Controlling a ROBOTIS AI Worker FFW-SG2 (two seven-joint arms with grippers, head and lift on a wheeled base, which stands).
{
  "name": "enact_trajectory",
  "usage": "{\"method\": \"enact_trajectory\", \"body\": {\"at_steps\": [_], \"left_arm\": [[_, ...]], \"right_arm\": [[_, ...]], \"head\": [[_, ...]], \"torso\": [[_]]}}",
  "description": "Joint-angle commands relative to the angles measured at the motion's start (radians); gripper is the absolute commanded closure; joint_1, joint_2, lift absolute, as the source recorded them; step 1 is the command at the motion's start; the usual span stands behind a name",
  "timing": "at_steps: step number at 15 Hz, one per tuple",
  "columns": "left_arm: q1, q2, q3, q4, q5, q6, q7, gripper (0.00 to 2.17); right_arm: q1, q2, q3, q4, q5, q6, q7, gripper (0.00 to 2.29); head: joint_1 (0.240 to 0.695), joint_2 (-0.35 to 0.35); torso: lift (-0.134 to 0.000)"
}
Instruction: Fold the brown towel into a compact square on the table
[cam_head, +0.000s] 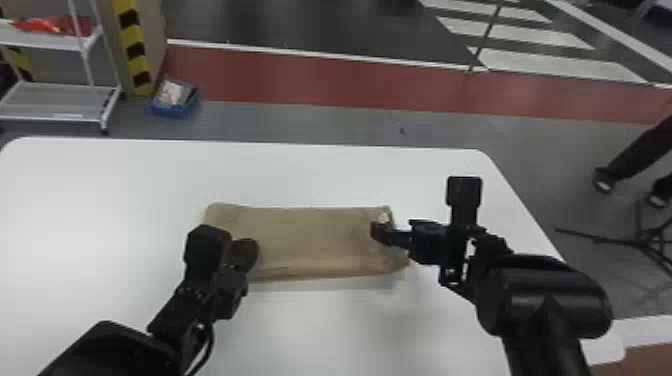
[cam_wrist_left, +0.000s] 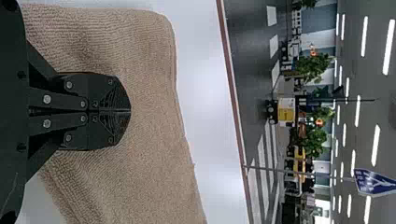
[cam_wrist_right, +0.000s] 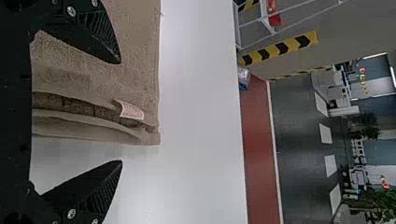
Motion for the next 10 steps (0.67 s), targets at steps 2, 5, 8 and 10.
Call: {"method": "enact_trajectory", "body": {"at_steps": [2, 5, 8, 10], "left_arm": [[0.000, 0.000, 0.005, 0.000, 0.007, 0.000, -0.002, 1.71], [0.000, 0.000, 0.008, 0.000, 0.010, 0.000, -0.004, 1.71], [-0.001, 0.000, 0.014, 0.000, 0.013, 0.000, -0.008, 1.71], [-0.005, 0.000, 0.014, 0.002, 0.015, 0.000, -0.014, 1.71]], "right_arm": [[-0.042, -0.001, 0.019, 0.063, 0.051, -0.007, 0.000, 0.20], [-0.088, -0.002, 0.023, 0.132, 0.060, 0.017, 0.023, 0.29], [-0.118, -0.002, 0.014, 0.200, 0.048, 0.036, 0.066, 0.34], [-0.120, -0.002, 0.013, 0.207, 0.045, 0.048, 0.084, 0.60]], "head": [[0.695, -0.231], [0.695, -0.230], [0.695, -0.225], [0.695, -0.219]], "torso": [[-0.118], [-0.118], [-0.118], [-0.118]]}}
